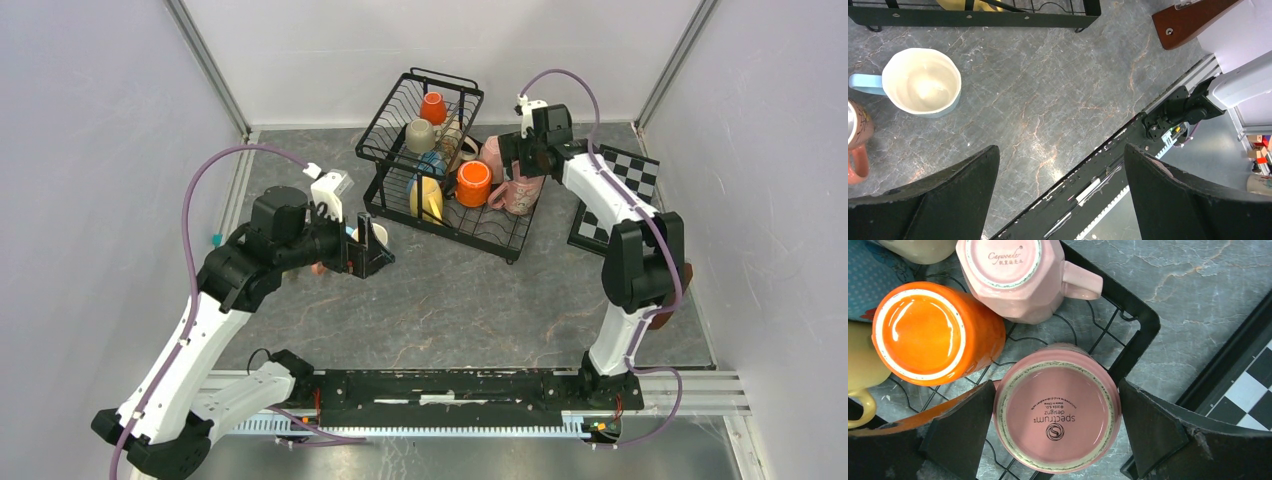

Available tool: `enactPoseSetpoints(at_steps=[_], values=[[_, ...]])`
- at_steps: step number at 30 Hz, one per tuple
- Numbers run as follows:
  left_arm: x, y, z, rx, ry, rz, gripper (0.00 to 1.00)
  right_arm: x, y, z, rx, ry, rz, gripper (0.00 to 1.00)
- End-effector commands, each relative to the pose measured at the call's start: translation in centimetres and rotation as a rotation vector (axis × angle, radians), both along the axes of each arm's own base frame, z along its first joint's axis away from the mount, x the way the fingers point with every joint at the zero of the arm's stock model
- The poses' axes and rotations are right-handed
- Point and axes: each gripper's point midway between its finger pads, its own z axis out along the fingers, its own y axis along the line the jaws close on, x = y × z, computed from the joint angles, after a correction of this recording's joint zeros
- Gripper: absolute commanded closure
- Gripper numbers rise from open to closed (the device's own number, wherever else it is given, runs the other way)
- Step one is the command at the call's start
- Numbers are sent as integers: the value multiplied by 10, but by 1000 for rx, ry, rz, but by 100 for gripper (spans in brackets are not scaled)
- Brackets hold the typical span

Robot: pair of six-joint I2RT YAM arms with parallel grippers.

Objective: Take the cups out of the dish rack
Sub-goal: Move the cup to the dish rack.

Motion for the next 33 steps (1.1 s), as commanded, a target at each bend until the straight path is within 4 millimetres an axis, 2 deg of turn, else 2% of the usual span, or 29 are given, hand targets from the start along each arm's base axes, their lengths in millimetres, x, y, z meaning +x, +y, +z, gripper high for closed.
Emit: enactPoseSetpoints(at_steps=[1, 9, 18, 24, 33], values=[[-1, -7, 12, -62, -10, -4, 0, 3, -15, 4, -112, 12, -73, 2], [-1, -6, 9, -57, -8, -3, 0, 9, 1, 4, -45, 23, -16, 2], [-2, -6, 7, -53, -8, -2, 0, 10, 14, 24, 63, -19, 49, 2], [-2, -5, 5, -48, -7, -5, 0, 10, 10, 30, 87, -49, 93, 2], [-1, -7, 6, -50, -11, -15, 0, 7, 6, 42, 157, -66, 15, 2]])
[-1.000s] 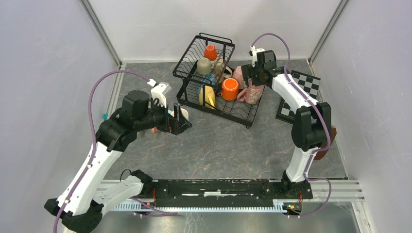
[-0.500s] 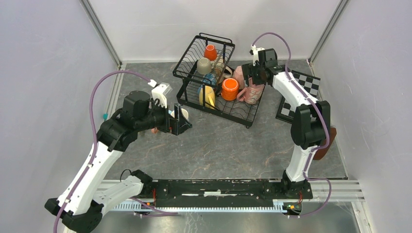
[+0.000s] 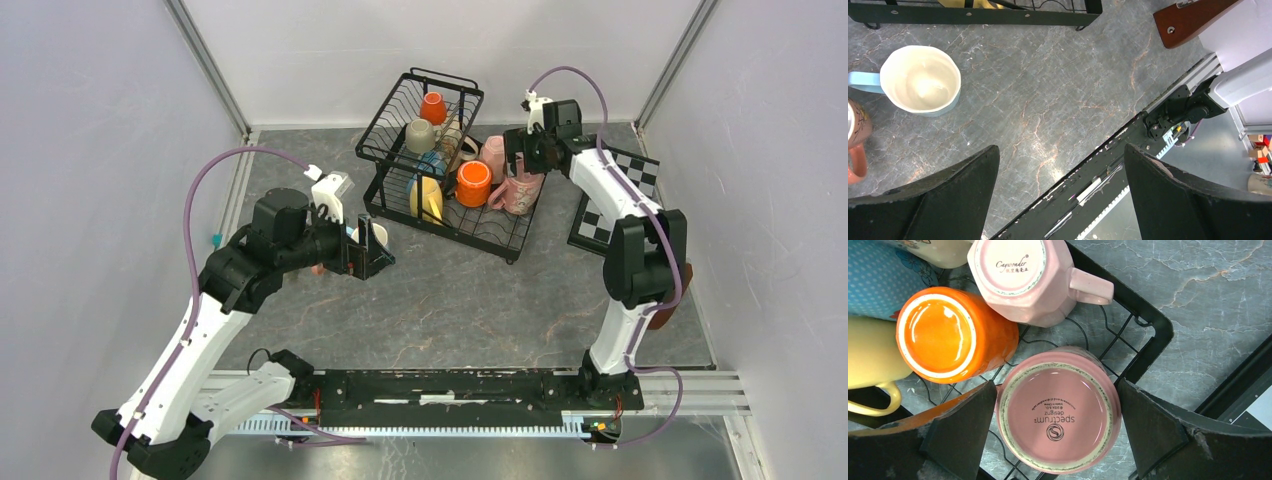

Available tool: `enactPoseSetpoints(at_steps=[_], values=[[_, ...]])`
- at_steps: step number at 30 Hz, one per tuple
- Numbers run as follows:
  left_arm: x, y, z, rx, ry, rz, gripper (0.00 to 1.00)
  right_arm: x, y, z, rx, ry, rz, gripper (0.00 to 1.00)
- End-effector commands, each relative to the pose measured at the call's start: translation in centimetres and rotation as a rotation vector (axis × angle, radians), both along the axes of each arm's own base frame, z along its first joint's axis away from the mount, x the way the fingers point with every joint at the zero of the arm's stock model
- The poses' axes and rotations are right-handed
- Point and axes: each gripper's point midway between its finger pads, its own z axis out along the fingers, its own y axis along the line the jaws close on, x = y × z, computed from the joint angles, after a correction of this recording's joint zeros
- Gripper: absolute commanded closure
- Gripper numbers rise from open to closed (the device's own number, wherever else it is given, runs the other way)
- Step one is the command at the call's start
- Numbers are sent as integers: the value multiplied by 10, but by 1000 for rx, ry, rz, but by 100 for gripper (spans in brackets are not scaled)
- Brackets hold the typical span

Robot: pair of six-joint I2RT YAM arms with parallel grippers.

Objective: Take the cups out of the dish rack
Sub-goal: Move the cup to the dish rack.

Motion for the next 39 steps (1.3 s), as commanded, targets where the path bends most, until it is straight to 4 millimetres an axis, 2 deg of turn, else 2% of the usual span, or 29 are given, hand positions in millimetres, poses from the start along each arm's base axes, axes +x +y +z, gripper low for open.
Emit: enactPoseSetpoints(at_steps=[1, 8, 14, 19, 24, 29, 35, 39], values=[[-1, -7, 10, -49, -14, -16, 0, 1, 1, 42, 77, -105, -51, 2], [-3, -6, 9, -49, -19, -20, 0, -13, 2, 46, 114, -105, -80, 2], [-4, -7, 10, -55, -21, -28, 0, -27, -3, 34, 107, -91, -99, 2], [-5, -7, 10, -56, -23, -30, 0, -30, -9, 42, 27, -149, -71, 2], [-5, -7, 9, -55, -20, -35, 0, -28, -6, 39, -77, -198, 95, 2], [-6, -8, 8, -45, -20, -49, 0, -24, 0, 25, -143, -192, 246, 2], [-5, -6, 8, -17, -18, -59, 0, -23, 4, 22, -187, -213, 365, 2], [-5, -8, 9, -18, -11, -66, 0, -20, -1, 14, -189, -206, 377, 2]])
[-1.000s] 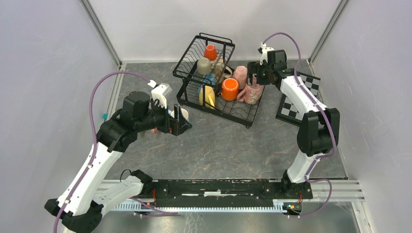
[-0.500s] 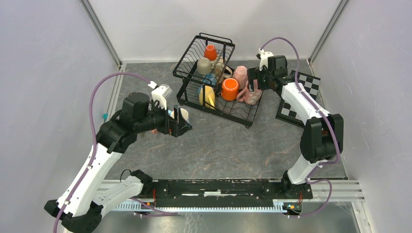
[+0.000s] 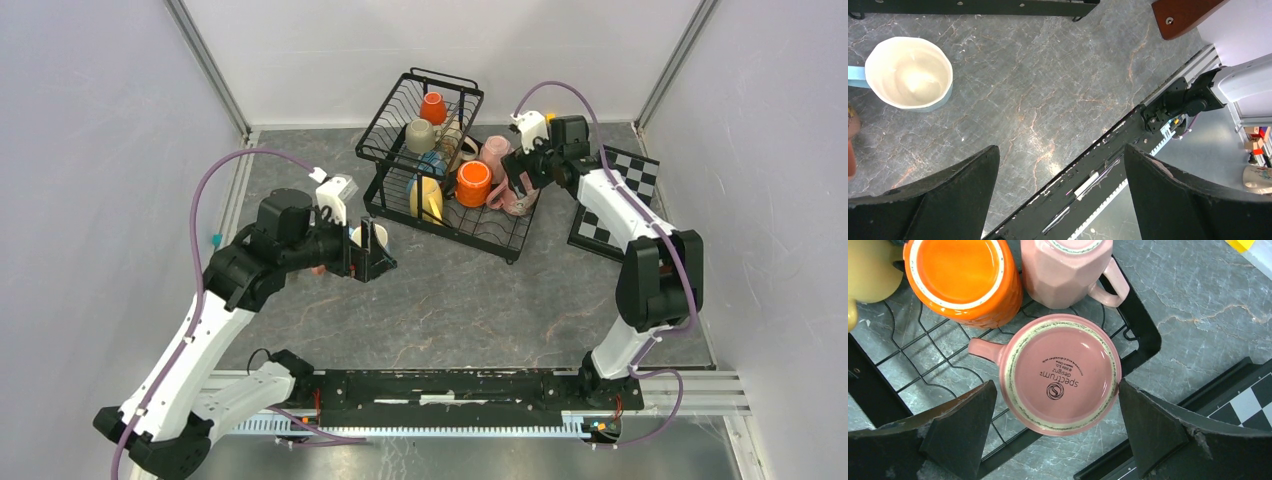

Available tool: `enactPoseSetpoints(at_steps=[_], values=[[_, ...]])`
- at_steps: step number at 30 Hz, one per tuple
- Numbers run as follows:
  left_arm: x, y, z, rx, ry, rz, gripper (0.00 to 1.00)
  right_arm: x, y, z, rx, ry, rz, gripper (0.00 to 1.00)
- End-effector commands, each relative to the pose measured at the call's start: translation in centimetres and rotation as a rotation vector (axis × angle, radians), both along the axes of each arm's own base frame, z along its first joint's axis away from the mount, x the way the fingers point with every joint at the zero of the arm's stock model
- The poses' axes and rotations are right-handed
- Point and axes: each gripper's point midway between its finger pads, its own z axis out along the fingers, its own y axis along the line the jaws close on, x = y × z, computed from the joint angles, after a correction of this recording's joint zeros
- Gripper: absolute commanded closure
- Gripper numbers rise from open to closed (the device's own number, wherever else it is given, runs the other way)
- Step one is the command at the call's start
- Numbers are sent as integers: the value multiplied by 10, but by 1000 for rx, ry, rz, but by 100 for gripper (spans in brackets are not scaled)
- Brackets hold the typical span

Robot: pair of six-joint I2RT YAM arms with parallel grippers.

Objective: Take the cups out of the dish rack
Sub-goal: Move the cup to the dish rack.

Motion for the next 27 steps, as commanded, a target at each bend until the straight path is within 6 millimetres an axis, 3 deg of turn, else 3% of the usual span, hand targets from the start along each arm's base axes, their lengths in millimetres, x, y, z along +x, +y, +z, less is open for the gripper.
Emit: enactPoseSetpoints(at_steps=[1, 15, 27], values=[[-2, -5, 16, -18, -37, -45, 0, 13, -2, 4, -19, -46, 64, 2], [3, -7, 13, -1, -13, -40, 0, 27, -1, -6, 43, -24, 103, 3], [3, -11, 11, -31, 0, -38, 0, -24, 8, 7, 233, 14, -66, 2]])
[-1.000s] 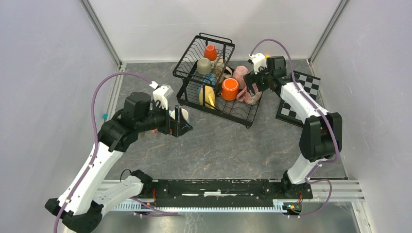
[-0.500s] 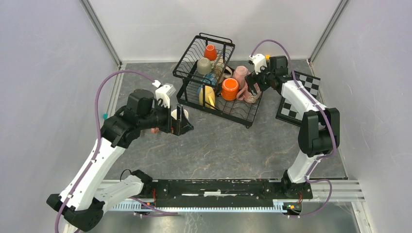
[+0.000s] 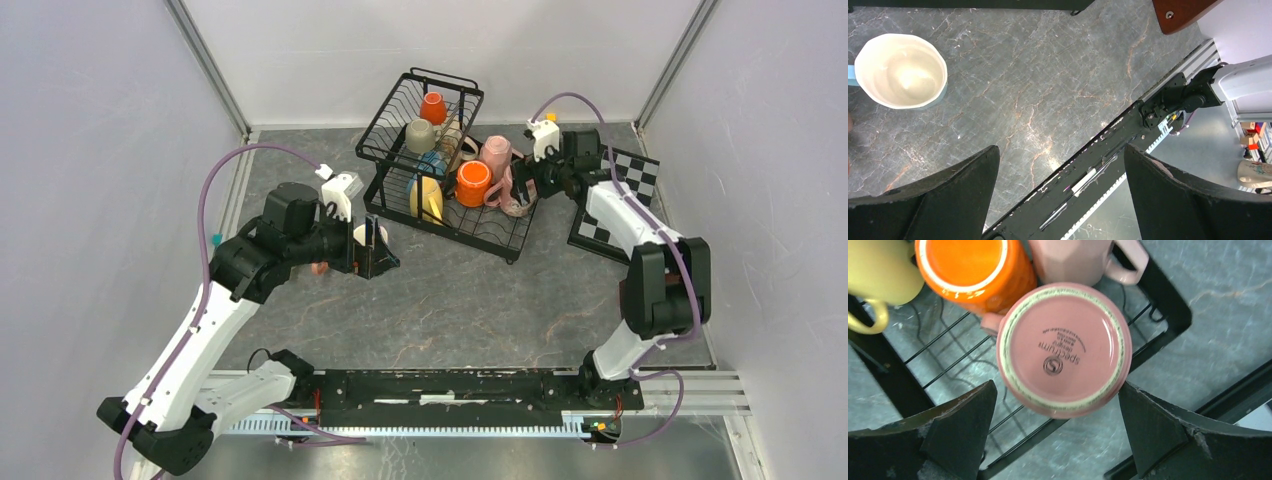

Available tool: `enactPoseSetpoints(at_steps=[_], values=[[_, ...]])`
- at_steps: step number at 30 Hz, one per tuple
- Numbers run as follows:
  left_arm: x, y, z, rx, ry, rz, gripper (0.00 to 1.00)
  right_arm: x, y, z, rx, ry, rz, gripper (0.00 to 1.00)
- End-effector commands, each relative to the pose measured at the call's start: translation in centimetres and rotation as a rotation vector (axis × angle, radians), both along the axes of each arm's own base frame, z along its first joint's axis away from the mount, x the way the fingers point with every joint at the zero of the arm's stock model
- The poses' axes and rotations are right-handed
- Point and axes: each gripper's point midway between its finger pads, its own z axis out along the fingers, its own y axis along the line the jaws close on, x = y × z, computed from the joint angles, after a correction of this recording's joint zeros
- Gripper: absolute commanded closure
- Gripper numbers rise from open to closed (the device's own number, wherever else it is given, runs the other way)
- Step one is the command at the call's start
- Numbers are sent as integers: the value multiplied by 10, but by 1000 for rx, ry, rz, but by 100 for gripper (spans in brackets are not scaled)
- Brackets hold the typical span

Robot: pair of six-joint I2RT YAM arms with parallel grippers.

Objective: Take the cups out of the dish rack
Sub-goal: Move the cup to the dish rack.

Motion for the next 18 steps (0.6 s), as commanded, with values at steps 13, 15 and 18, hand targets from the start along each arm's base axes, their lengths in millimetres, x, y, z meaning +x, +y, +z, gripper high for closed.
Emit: enactPoseSetpoints(at_steps=[13, 15, 18], values=[[-5, -5, 13, -66, -45, -21, 0, -23, 0, 37, -44, -63, -87, 2], [-5, -5, 13, -67, -42, -20, 0, -20, 4, 36, -69, -70, -27, 2], [-5, -6, 12, -66, -37, -26, 0, -16, 10, 33, -91, -95, 54, 2]])
